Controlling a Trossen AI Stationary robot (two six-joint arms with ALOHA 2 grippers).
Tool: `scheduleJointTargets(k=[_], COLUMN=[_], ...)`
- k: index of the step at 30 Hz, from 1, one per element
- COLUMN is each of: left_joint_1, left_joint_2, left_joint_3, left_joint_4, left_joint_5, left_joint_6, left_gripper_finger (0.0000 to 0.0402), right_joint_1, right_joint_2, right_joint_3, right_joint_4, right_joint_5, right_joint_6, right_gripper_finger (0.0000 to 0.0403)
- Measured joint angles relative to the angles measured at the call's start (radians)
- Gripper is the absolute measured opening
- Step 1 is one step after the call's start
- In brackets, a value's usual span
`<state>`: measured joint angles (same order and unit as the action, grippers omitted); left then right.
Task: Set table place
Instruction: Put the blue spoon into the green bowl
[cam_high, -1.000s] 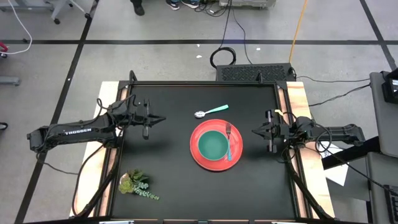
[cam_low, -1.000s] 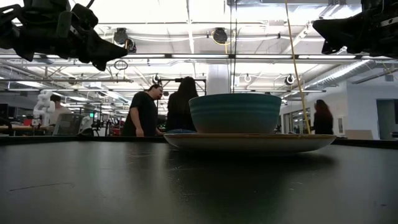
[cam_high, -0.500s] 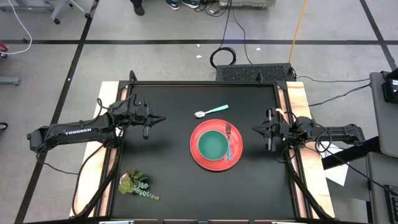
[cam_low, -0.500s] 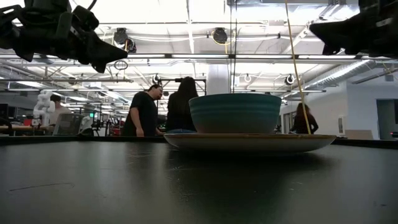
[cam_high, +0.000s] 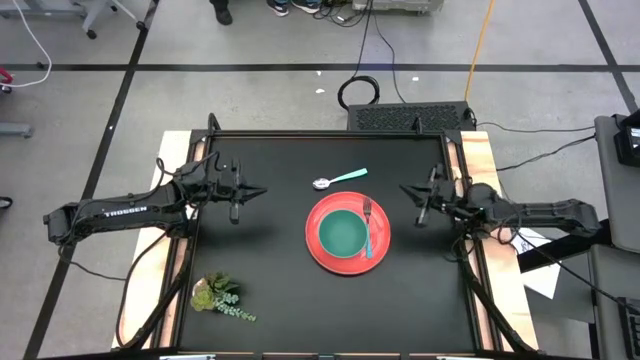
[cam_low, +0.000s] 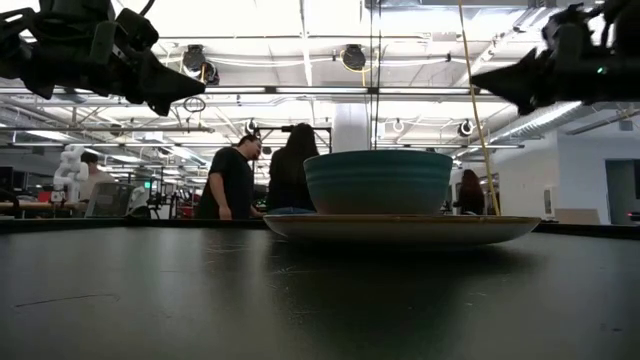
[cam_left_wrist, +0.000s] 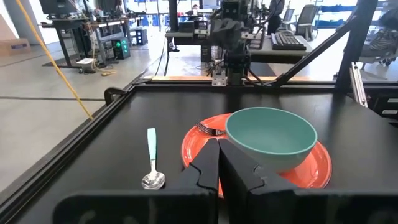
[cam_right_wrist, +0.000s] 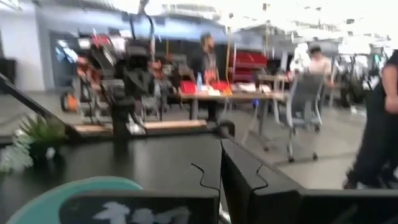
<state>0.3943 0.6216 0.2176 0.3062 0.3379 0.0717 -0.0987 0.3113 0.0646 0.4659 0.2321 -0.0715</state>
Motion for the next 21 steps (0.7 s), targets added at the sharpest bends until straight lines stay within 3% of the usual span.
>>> scheduleJointTargets(k=[5,10,17,21], left_joint_1=[0.000,0.000,0.000,0.000], left_joint_2=[0.000,0.000,0.000,0.000], left_joint_3=[0.000,0.000,0.000,0.000], left_joint_4=[-0.014,-0.028,-0.034,-0.052], left_joint_5=[0.000,-0.027,-0.104,-0.130], left_joint_6=[0.026,0.051,0.057,0.057], left_gripper_finger=[0.0015,0.0015,0.0015,0.0015], right_joint_1=[-0.055,-0.143,-0.278,-0.309], right_joint_2=[0.148,0.280,0.467,0.570], right_joint_3=[0.016,0.021,0.110,0.150], right_joint_4=[0.116,0.320,0.325,0.370], right_joint_5=[-0.012,-0.130,-0.316,-0.323], right_joint_6=[0.022,0.052,0.106,0.108], right_gripper_finger=[0.0000,0.0000,0.0000,0.0000])
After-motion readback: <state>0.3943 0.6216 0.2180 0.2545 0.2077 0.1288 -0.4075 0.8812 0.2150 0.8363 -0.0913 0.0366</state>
